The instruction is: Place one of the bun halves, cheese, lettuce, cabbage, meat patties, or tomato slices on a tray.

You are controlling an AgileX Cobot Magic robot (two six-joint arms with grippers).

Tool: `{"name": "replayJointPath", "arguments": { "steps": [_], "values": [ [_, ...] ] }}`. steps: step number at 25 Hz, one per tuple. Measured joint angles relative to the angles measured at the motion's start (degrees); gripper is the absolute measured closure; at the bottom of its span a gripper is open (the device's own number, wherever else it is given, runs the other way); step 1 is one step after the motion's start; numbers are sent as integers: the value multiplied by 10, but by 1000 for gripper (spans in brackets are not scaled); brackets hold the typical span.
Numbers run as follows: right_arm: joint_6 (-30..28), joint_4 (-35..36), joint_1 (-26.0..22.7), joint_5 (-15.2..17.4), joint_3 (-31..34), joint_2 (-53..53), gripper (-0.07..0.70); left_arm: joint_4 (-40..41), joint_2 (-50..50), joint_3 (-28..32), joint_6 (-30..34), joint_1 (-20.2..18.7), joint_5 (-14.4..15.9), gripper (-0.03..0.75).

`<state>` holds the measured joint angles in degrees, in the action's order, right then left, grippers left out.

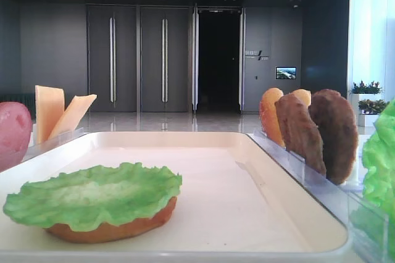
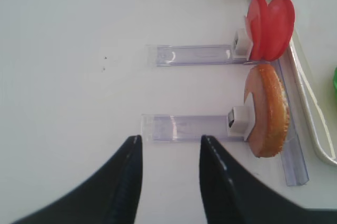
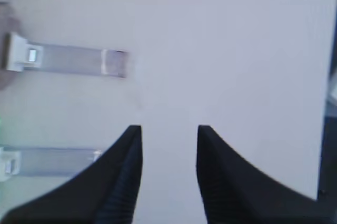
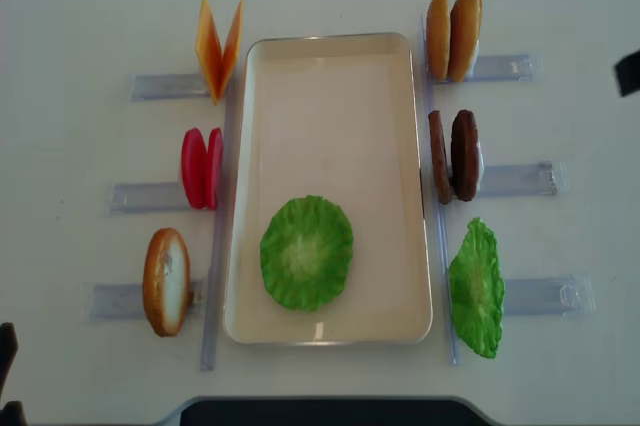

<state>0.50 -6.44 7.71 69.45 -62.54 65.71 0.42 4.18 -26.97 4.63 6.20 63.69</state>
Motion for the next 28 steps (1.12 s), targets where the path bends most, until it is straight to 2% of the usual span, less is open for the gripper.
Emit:
{"name": "replayJointPath", "arguments": {
  "steps": [3, 6, 16, 28],
  "values": [
    [3, -4, -68, 7, 32, -71, 358, 0, 0, 0, 0, 0, 0, 433],
    [3, -4, -93, 8, 50, -131, 359, 0, 0, 0, 0, 0, 0, 433],
    [3, -3, -96, 6, 95, -233, 359, 0, 0, 0, 0, 0, 0, 433],
    [17, 27, -93, 7, 257, -486, 359, 0, 0, 0, 0, 0, 0, 433]
  ]
}}
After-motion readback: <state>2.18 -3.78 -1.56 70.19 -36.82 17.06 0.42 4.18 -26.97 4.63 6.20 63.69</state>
